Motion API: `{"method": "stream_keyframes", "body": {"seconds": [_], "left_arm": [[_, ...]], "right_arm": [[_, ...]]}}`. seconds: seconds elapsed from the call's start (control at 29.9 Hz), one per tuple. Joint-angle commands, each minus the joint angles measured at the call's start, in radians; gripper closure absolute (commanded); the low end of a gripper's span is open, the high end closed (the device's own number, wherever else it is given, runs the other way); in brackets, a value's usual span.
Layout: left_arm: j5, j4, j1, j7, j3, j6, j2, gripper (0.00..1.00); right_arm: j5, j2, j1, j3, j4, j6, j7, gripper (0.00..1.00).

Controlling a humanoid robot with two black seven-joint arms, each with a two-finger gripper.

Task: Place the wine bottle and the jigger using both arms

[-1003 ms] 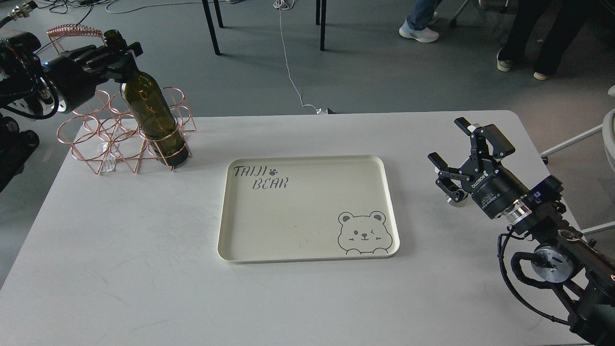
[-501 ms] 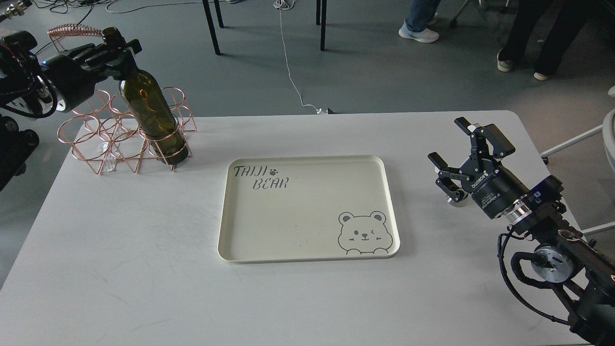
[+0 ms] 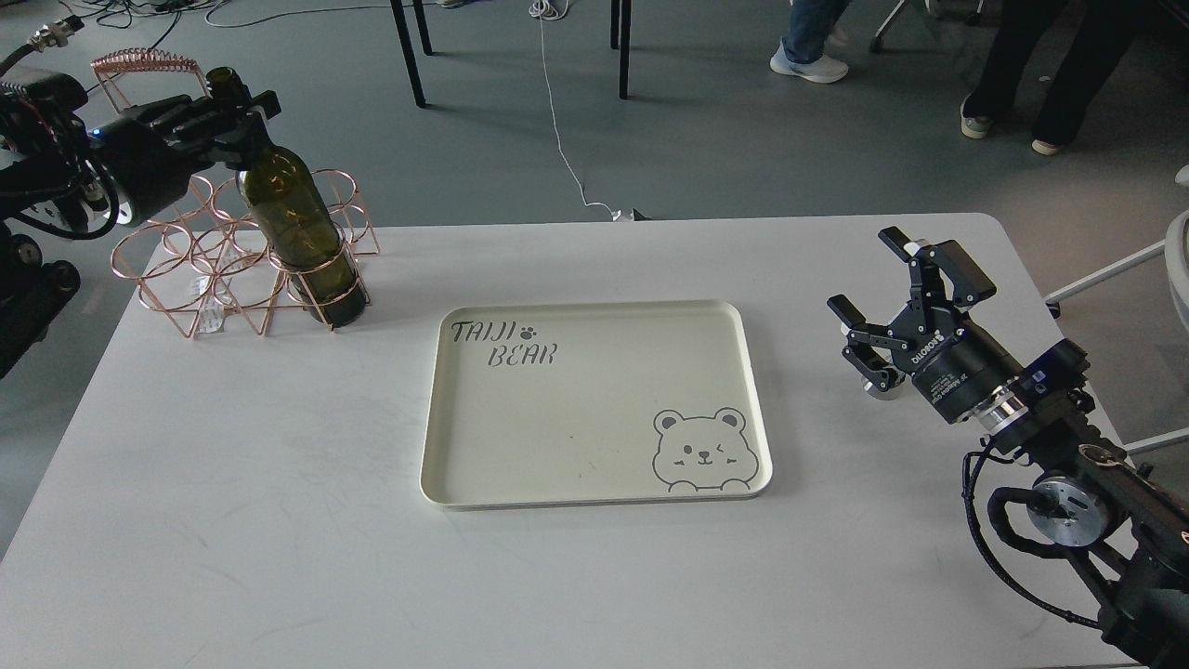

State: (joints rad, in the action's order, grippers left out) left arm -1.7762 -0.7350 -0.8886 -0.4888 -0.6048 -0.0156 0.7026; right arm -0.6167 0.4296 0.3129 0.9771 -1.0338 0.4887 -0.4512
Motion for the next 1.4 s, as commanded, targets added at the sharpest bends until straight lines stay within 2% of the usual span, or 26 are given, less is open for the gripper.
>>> {"method": "stream_keyframes", "body": {"seconds": [0.0, 0.07, 0.1, 0.17, 0.2, 0.23, 0.87, 1.1, 1.27, 1.37], "left_arm": [[0.0, 0.0, 0.0, 0.0, 0.0, 0.0, 0.0, 0.9], [0.0, 0.0, 0.0, 0.0, 0.0, 0.0, 0.0, 0.89], [0.001, 0.002, 0.0, 0.0, 0.0, 0.0, -0.002, 0.82], [0.006, 0.002, 0.0, 0.0, -0.001, 0.0, -0.003, 0.44], [0.009, 0.002, 0.0, 0.0, -0.001, 0.002, -0.005, 0.15], [0.011, 0.002, 0.0, 0.0, -0.001, 0.002, -0.005, 0.08], [0.02, -0.007, -0.019, 0.0, -0.015, 0.003, 0.017, 0.05], [0.089, -0.095, -0.15, 0.0, -0.01, -0.003, 0.107, 0.03], [0.116, -0.113, -0.23, 0.0, -0.015, -0.004, 0.132, 0.03], [0.283, -0.179, -0.239, 0.0, -0.01, -0.007, 0.133, 0.02]], "right_arm": [[0.0, 0.0, 0.0, 0.0, 0.0, 0.0, 0.0, 0.01], [0.0, 0.0, 0.0, 0.0, -0.002, 0.0, 0.0, 0.01], [0.0, 0.0, 0.0, 0.0, 0.0, 0.0, 0.0, 0.01], [0.0, 0.0, 0.0, 0.0, -0.002, 0.0, 0.0, 0.01], [0.0, 0.0, 0.0, 0.0, 0.0, 0.0, -0.001, 0.01], [0.0, 0.0, 0.0, 0.0, 0.0, 0.0, 0.0, 0.01], [0.0, 0.0, 0.0, 0.0, 0.0, 0.0, 0.0, 0.01], [0.0, 0.0, 0.0, 0.002, 0.0, 0.0, -0.001, 0.01], [0.0, -0.003, 0.002, 0.014, 0.001, 0.0, 0.0, 0.01], [0.002, -0.009, 0.006, 0.035, 0.003, 0.0, 0.0, 0.01]]}}
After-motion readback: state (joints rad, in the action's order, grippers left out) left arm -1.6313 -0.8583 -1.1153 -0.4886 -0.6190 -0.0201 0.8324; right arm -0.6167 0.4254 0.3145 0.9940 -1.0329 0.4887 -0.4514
